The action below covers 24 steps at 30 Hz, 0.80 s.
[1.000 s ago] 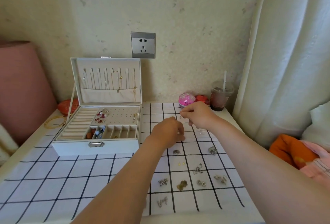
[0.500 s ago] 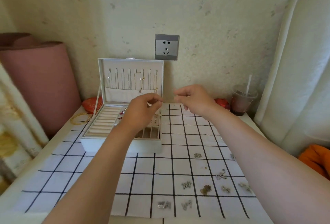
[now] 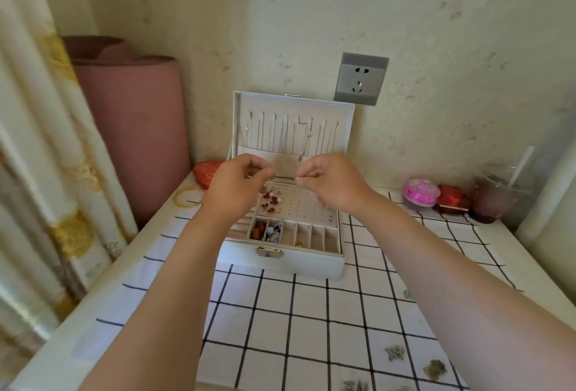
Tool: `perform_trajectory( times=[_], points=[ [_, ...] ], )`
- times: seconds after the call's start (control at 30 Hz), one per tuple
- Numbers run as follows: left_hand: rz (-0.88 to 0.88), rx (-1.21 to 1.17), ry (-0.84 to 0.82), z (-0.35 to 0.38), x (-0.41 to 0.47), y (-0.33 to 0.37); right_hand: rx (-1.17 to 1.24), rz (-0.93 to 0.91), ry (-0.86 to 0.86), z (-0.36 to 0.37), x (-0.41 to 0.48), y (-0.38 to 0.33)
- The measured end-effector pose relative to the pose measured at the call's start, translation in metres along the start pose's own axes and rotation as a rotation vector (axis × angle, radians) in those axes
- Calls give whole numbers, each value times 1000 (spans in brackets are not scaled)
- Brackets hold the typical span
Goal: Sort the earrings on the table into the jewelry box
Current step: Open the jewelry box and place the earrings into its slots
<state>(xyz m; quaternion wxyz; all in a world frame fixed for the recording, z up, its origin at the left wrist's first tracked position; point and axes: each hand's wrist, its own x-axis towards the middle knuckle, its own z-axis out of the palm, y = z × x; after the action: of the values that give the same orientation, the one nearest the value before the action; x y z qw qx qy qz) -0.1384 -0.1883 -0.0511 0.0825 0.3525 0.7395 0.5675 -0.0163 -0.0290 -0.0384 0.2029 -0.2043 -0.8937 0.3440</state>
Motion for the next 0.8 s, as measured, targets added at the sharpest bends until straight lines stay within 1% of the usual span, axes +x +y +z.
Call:
perform_trajectory(
  times=[0.13, 0.23, 0.4, 0.53, 0.6, 0.67, 0.8],
  points=[
    [41, 13, 19, -3, 3, -6, -172, -29, 0, 23, 5, 4],
    [28, -11, 37, -5, 7, -7, -281, -40, 16, 34, 5, 4],
    [5, -44, 36, -4, 12, -9, -327, -81, 54, 40, 6, 1],
    [-4, -43, 33, -3, 13, -11, -412, -140, 92, 43, 5, 3],
    [-11, -39, 32, -3, 13, -12, -435, -178, 66, 41, 5, 1],
    [-22, -47, 31, -3, 12, -12, -428, -199, 3, 38, 8, 0],
    [-62, -70, -1, -1, 8, -9, -316, -143, -128, 29, 13, 0]
  ],
)
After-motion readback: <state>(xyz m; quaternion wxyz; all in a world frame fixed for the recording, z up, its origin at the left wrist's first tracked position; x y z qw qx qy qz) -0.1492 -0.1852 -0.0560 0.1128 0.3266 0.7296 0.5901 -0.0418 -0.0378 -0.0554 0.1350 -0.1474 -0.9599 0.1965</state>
